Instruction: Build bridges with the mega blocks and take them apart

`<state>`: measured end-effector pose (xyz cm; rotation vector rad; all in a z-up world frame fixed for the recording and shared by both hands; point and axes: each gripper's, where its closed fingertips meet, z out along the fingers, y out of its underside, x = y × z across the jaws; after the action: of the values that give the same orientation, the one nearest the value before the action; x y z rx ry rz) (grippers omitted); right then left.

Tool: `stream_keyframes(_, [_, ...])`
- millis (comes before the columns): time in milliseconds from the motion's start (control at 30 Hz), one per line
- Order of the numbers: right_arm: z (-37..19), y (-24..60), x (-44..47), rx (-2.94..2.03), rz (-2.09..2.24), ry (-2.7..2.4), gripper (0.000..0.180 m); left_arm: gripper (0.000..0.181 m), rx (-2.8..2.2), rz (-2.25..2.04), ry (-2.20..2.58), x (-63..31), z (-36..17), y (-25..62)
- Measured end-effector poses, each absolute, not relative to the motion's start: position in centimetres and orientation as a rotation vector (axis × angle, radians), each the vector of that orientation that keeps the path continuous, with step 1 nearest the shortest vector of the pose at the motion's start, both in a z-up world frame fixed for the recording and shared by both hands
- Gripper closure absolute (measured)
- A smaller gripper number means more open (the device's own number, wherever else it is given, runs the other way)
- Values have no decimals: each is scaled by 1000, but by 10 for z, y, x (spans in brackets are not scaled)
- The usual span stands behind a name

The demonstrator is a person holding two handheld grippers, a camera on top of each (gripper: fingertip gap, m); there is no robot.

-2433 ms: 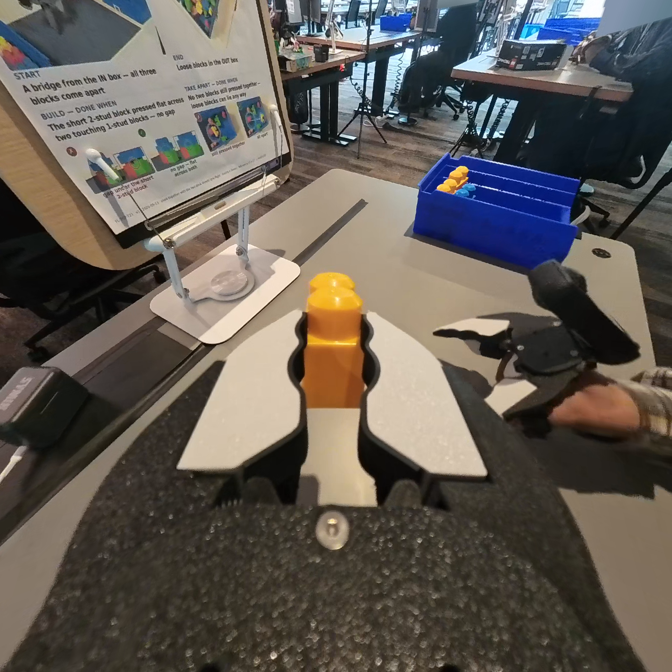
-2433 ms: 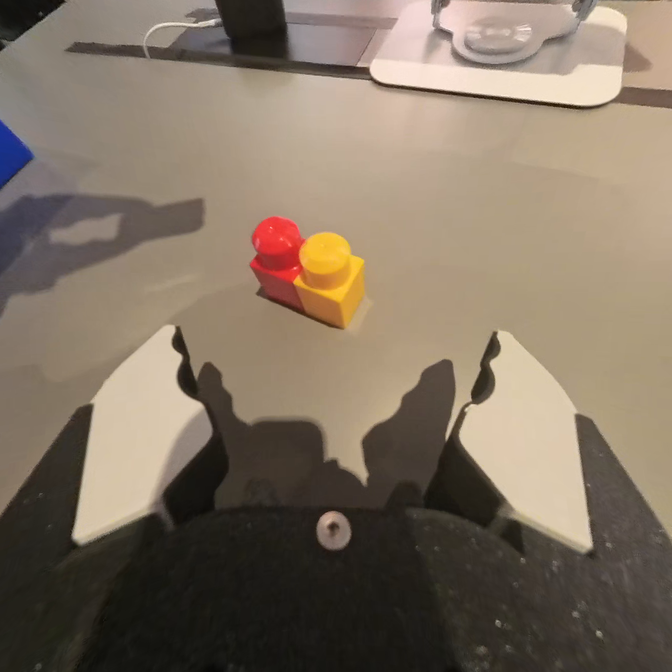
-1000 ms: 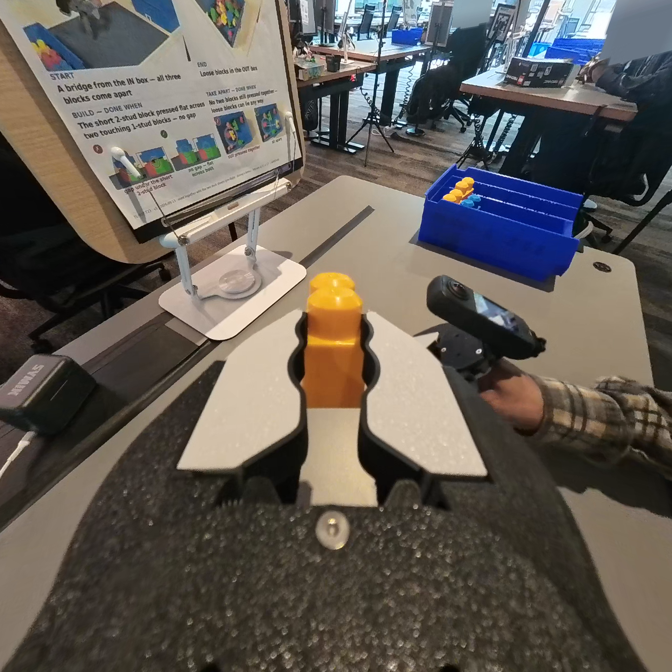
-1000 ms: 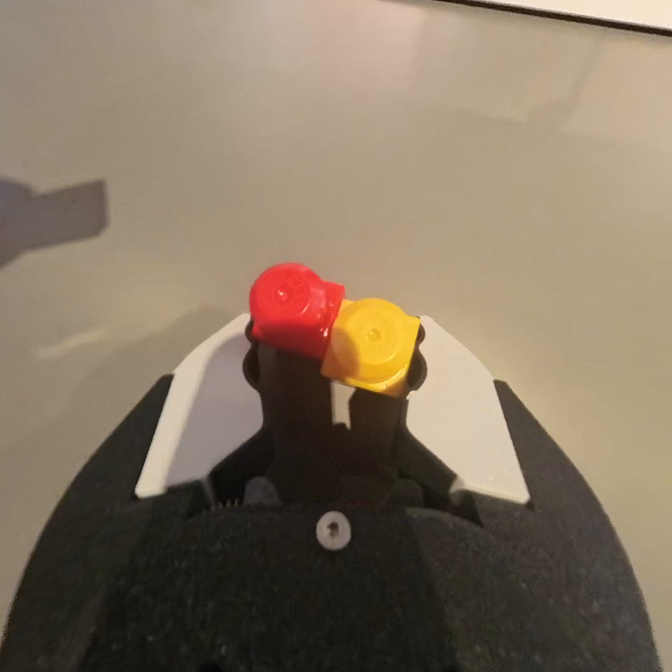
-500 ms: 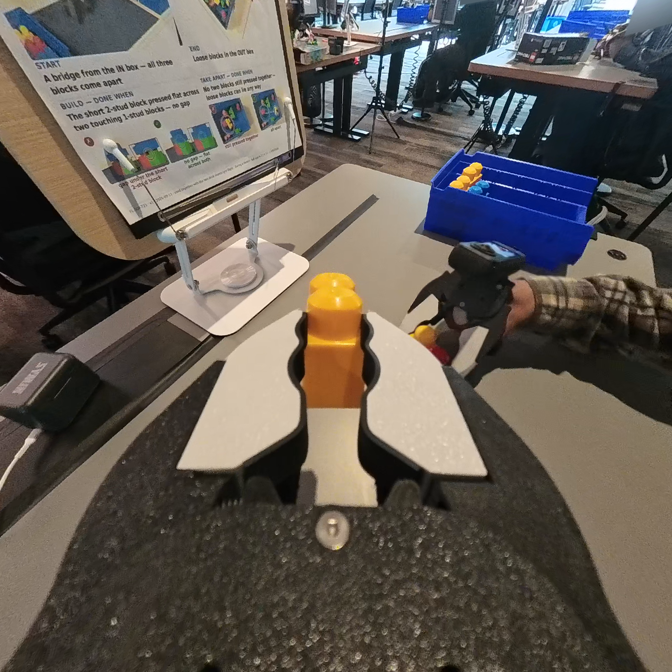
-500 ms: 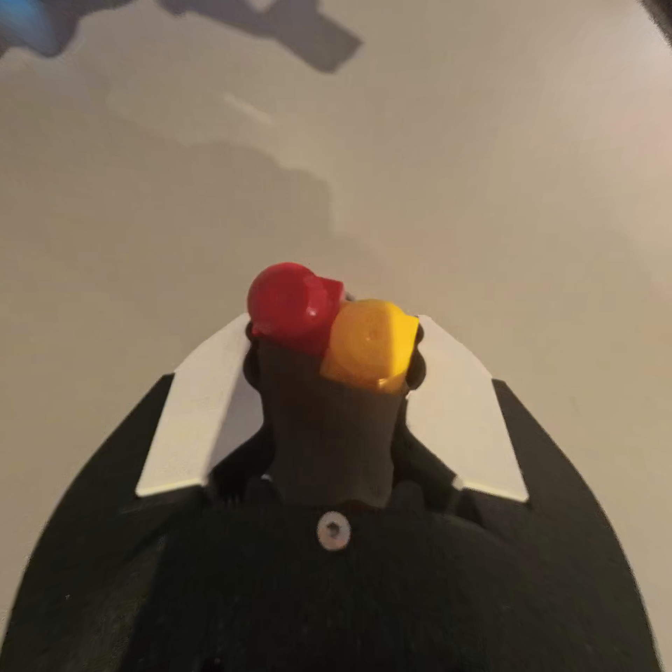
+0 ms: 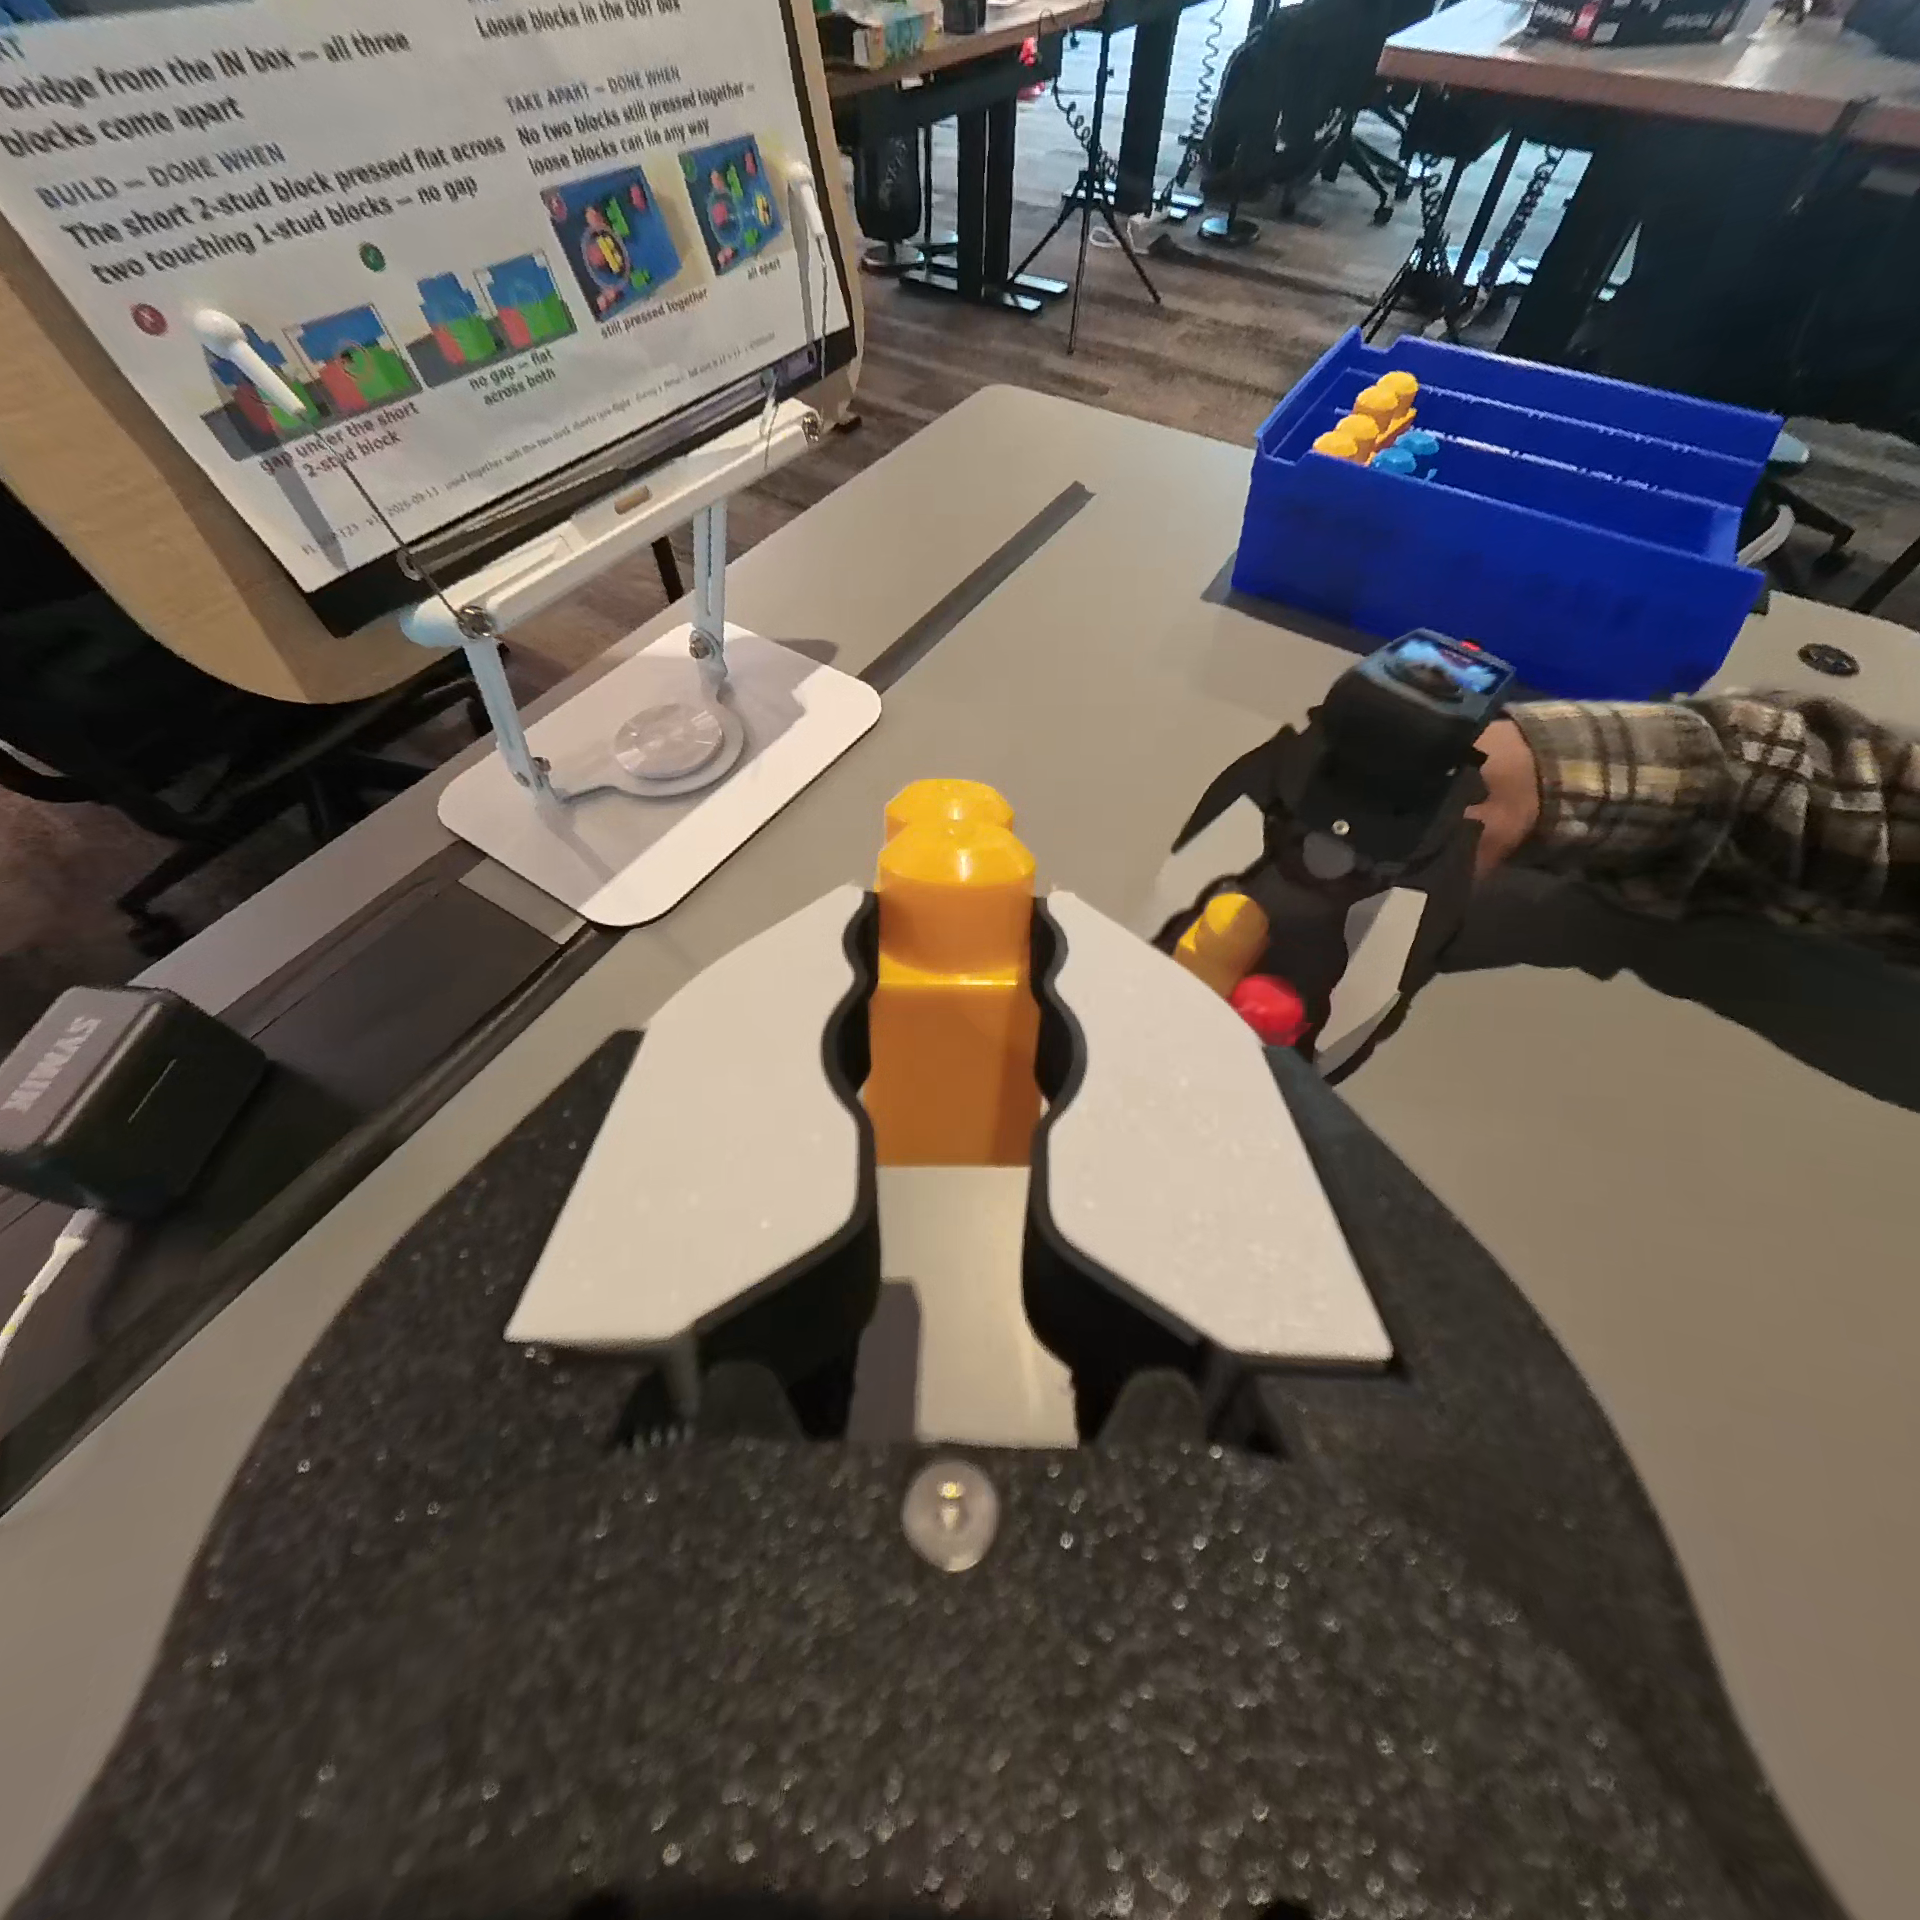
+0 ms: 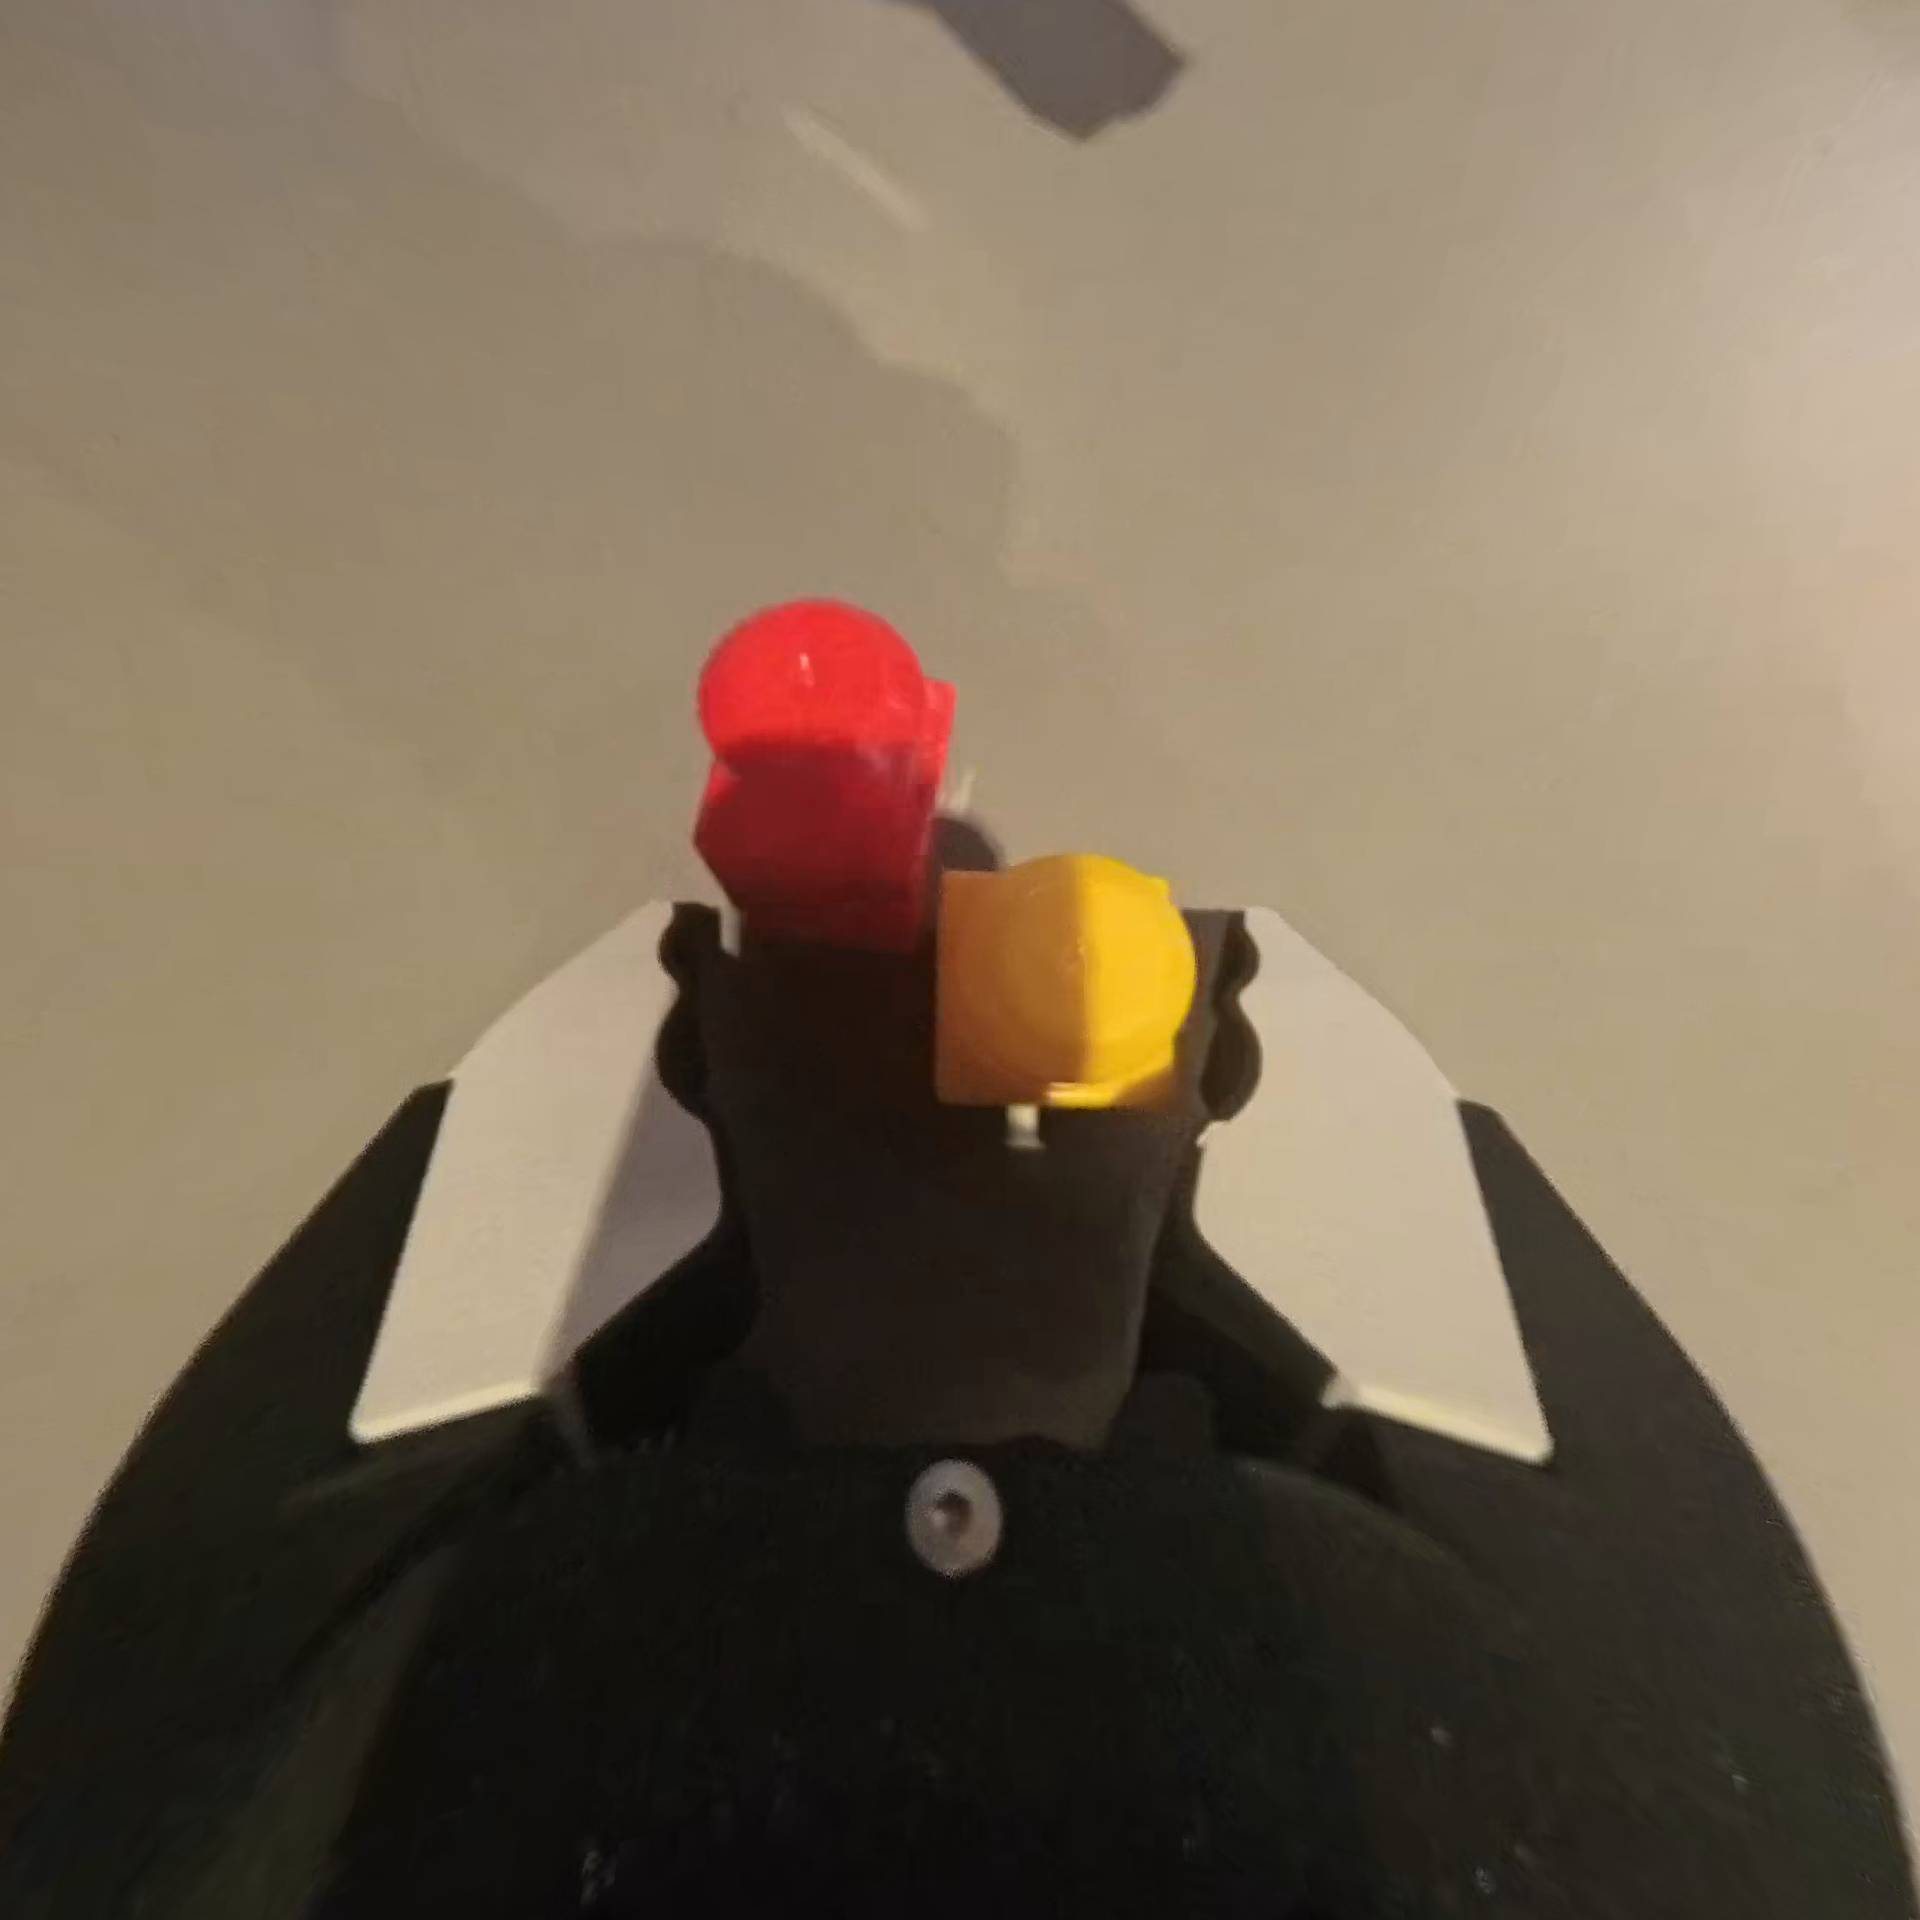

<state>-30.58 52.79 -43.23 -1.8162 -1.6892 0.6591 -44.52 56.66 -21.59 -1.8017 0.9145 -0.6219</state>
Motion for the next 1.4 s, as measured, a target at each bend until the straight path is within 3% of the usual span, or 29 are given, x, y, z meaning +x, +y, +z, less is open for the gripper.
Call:
stream_keyframes(167, [-413,528,-307,-1839,673,-1515,50,153,-1806,-626,922,-443,-218,566])
stream_keyframes(267, [-410,523,-297,-1925,659,-1384,40,153,-1804,-627,922,-443,-217,565])
stream_keyframes(567, [-417,476,-288,-2023,786,-1281,44,153,-1799,-636,909,-446,-214,565])
stream_keyframes(733, [-423,483,-293,-2029,723,-1306,35,153,-1806,-628,927,-443,-217,564])
stream_keyframes(1400, [-420,471,-311,-2016,806,-1334,34,153,-1822,-625,935,-439,-223,566])
